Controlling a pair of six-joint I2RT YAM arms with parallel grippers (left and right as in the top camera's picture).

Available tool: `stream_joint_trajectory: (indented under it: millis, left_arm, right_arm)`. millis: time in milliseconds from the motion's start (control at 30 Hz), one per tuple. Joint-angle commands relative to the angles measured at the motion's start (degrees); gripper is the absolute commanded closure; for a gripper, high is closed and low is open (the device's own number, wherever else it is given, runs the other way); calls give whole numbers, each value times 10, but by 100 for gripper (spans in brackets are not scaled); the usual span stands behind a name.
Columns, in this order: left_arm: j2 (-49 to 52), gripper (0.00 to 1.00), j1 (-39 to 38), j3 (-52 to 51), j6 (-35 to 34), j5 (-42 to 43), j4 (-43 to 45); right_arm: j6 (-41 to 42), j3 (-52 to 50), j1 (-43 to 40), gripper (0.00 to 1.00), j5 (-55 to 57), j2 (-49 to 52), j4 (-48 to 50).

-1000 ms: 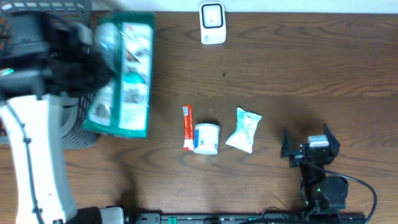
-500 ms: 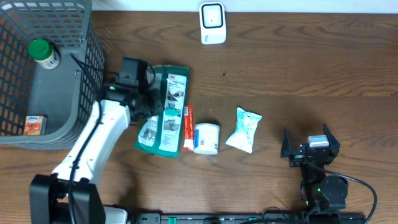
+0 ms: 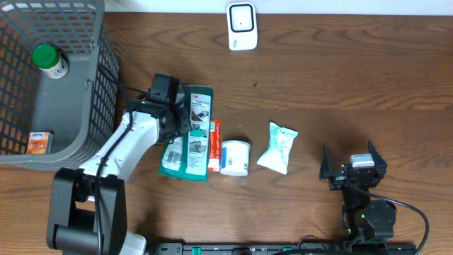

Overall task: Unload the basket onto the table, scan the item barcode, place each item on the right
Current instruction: 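Lay the glove package flat on the table left of the red box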

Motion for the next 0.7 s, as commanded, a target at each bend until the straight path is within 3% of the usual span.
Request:
stream_joint_trajectory:
  millis: [0, 67, 167, 400, 667]
  left_arm:
    - [6, 59, -2, -3, -6, -12, 4]
    - [5, 44, -2, 1, -5, -12, 3]
    - [0, 35, -1, 13, -2, -12, -3]
    - [-44, 32, 13, 111, 21, -16, -80]
    - [-56, 32, 71, 337, 74, -42, -274]
  right_arm:
    - [-6, 0, -3, 1, 5, -1, -2]
    - [-6, -1, -3, 1, 5, -1, -2]
    - [-6, 0, -3, 1, 5, -1, -2]
    - [-6, -1, -3, 1, 5, -1, -2]
    - [-6, 0, -3, 1, 5, -1, -2]
